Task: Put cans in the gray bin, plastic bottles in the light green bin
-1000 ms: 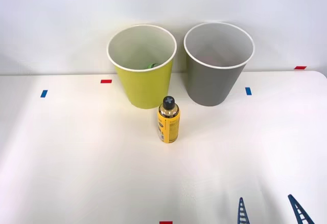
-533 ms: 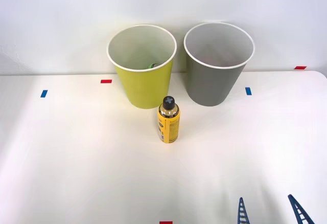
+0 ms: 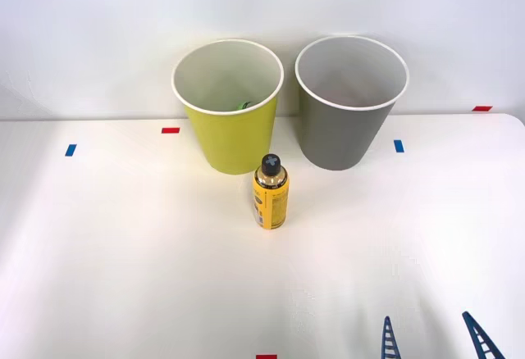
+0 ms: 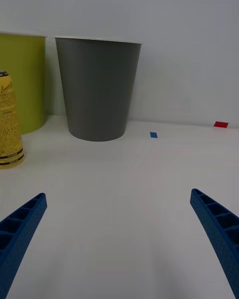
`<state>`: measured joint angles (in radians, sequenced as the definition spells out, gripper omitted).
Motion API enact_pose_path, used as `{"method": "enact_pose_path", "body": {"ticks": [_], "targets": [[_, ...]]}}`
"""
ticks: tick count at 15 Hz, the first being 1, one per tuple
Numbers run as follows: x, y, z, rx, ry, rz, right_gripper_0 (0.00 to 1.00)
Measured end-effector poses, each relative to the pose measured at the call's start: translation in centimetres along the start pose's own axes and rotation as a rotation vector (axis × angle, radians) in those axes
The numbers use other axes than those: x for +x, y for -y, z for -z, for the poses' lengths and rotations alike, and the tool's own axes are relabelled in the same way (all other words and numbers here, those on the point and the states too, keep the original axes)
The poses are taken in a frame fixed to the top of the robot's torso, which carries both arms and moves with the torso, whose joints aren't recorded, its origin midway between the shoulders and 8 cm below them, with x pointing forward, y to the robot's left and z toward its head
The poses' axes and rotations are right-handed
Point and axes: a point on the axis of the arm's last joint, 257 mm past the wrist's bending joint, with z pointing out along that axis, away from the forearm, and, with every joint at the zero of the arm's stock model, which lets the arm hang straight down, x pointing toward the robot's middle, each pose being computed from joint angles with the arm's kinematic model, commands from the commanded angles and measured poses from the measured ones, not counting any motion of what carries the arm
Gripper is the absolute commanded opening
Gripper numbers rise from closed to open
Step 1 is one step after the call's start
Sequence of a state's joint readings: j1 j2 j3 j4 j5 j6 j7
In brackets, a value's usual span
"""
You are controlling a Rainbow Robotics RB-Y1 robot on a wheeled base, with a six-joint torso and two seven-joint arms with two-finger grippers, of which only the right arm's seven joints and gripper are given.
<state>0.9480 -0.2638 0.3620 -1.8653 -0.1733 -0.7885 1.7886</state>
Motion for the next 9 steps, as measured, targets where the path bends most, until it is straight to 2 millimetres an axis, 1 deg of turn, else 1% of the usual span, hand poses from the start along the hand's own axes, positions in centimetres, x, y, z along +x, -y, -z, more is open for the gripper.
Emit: {"method": "enact_pose_path", "body": {"ticks": [9], "targets": [[0.00, 0.00, 0.00, 0.000, 0.000, 0.000, 1.00]]}}
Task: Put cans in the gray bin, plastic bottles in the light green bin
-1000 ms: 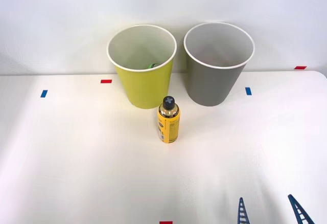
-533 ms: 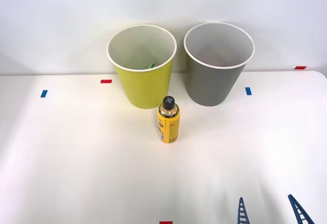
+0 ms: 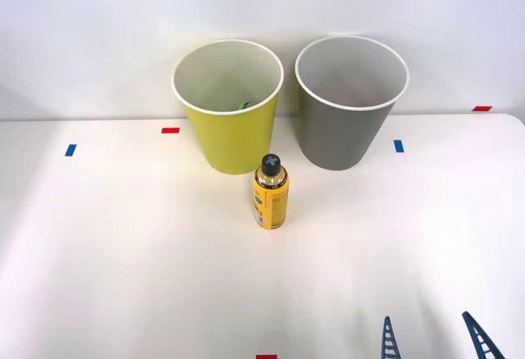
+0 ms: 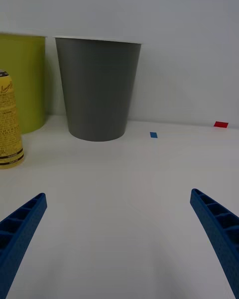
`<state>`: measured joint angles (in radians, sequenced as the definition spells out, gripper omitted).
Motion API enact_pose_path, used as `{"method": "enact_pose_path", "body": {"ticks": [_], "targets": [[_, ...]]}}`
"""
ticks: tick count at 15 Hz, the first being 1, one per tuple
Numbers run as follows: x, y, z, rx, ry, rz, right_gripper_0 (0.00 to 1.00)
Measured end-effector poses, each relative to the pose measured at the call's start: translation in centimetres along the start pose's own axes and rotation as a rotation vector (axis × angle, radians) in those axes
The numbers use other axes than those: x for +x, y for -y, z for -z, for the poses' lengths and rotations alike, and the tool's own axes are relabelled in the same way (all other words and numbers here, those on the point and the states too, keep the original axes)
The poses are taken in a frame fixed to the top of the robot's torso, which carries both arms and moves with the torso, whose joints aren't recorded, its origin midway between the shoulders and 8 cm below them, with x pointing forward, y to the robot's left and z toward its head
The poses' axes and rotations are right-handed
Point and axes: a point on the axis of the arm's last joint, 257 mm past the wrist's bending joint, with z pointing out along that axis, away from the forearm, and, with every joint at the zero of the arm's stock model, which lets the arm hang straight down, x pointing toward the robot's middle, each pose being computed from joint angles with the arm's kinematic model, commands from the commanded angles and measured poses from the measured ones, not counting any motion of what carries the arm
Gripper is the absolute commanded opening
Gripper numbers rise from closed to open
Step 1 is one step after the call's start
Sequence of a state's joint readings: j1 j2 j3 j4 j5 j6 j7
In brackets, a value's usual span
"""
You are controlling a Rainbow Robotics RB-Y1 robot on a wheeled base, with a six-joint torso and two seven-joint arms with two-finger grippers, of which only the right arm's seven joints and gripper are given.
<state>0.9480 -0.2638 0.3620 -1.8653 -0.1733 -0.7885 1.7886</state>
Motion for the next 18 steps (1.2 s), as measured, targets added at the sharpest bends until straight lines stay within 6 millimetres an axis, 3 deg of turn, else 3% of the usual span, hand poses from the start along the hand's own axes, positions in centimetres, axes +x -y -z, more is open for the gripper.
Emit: {"method": "enact_pose_path", "body": {"ticks": [3, 7, 11, 14, 18], "targets": [[1.1, -0.1, 0.2, -0.012, -0.023, 0.010, 1.00], [0.5, -0.6, -0.2, -0.084, 0.003, 0.031, 1.00], [-0.2, -2.9, -0.9, -0.245, 0.032, 0.050, 1.00], [-0.6, -5.2, -2.6, -0.340, 0.062, 0.038, 1.00], [-1.4, -7.8, -7.2, -0.421, 0.097, 0.046, 1.00]]}}
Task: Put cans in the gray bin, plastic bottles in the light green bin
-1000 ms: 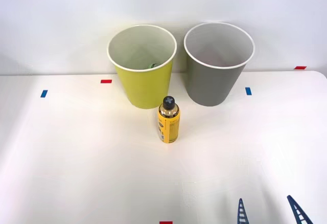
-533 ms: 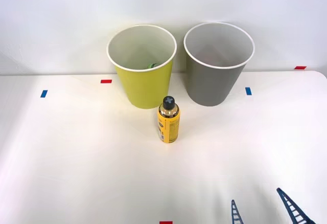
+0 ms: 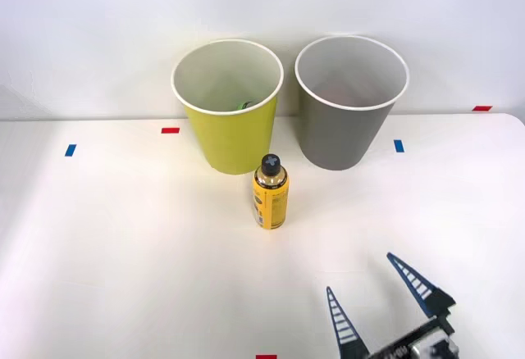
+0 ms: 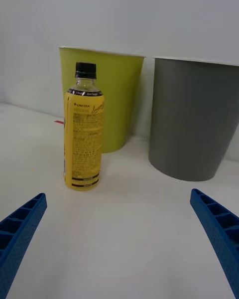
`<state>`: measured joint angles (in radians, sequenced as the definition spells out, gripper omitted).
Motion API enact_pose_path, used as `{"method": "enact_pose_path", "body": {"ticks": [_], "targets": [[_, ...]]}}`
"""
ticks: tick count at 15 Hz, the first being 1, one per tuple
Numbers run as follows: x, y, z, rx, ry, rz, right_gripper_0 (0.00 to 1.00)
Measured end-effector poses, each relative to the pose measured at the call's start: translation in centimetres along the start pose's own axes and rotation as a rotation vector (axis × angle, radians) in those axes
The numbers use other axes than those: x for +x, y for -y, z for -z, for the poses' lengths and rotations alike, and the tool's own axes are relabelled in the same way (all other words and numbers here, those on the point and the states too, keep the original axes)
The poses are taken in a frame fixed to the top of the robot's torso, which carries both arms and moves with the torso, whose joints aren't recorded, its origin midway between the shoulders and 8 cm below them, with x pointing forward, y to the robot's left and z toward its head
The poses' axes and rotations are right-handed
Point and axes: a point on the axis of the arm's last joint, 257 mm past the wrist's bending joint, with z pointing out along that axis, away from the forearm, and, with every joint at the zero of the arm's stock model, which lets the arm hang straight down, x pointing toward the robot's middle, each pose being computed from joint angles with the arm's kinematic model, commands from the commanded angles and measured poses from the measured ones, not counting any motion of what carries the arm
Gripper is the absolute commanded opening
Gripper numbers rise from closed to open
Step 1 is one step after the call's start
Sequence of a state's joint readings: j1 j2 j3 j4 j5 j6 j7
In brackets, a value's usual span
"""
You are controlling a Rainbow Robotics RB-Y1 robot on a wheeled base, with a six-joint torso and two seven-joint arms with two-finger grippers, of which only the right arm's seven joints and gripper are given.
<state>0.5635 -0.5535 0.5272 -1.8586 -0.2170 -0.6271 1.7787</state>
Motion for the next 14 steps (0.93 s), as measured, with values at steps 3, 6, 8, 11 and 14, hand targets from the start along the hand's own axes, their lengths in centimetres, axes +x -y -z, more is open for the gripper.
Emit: {"method": "enact_pose_path", "body": {"ticks": [3, 6, 8, 11, 14], "targets": [[-0.2, -0.9, -3.0, -0.034, 0.013, -0.064, 1.00], [0.3, -1.6, -4.8, -0.068, 0.036, -0.075, 1.00], [-0.2, -1.6, -6.4, -0.078, 0.064, -0.070, 1.00], [-0.1, -1.9, -9.0, -0.090, 0.089, -0.061, 1.00], [0.3, -2.5, -11.6, -0.080, 0.104, -0.068, 1.00]]}}
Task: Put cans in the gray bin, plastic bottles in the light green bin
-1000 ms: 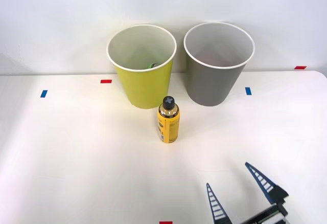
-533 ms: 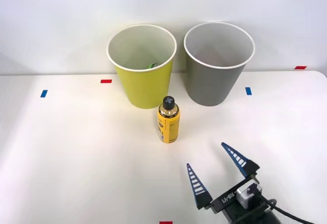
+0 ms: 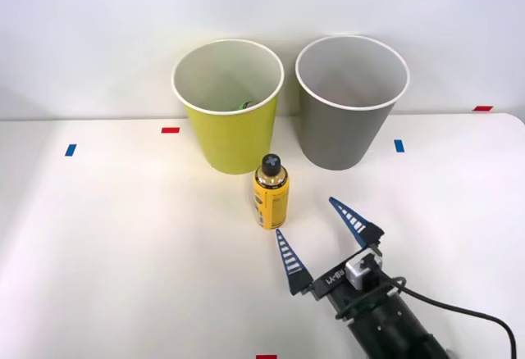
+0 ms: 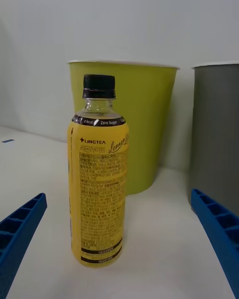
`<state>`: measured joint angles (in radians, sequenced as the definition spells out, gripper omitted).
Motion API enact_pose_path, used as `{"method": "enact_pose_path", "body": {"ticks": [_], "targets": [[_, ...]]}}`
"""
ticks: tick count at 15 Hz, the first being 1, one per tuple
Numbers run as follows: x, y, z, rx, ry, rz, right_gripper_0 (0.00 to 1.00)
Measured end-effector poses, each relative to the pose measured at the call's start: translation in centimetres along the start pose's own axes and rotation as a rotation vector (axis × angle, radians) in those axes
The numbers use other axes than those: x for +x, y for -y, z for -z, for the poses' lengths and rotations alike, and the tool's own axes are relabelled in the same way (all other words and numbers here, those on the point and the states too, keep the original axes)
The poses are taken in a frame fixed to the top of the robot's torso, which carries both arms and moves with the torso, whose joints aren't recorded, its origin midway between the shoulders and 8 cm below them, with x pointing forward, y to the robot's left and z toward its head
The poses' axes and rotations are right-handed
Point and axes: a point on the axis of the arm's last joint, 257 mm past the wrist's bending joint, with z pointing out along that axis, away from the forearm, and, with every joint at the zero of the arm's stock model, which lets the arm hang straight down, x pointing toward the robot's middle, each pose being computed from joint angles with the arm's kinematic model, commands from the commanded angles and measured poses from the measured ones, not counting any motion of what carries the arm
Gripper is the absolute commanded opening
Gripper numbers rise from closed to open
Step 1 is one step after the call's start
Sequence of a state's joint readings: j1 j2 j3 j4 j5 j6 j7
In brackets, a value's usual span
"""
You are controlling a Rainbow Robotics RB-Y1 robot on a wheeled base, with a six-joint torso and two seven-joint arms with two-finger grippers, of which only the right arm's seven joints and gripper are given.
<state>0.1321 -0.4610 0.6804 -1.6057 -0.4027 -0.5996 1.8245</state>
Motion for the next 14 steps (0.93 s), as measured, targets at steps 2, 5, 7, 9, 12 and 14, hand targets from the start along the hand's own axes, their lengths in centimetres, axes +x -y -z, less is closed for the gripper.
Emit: {"method": "enact_pose_path", "body": {"ticks": [2, 5, 7, 9, 12, 14], "targets": [[0.5, -0.2, -1.8, 0.005, 0.008, -0.003, 1.00], [0.6, -0.6, -4.3, 0.016, 0.025, -0.018, 1.00], [0.2, -0.9, -5.8, 0.019, 0.041, -0.021, 1.00], [0.0, -1.1, -6.7, 0.021, 0.050, -0.019, 1.00], [0.0, -1.5, -7.4, 0.019, 0.043, -0.017, 1.00], [0.0, -1.6, -8.0, 0.019, 0.035, -0.021, 1.00]]}}
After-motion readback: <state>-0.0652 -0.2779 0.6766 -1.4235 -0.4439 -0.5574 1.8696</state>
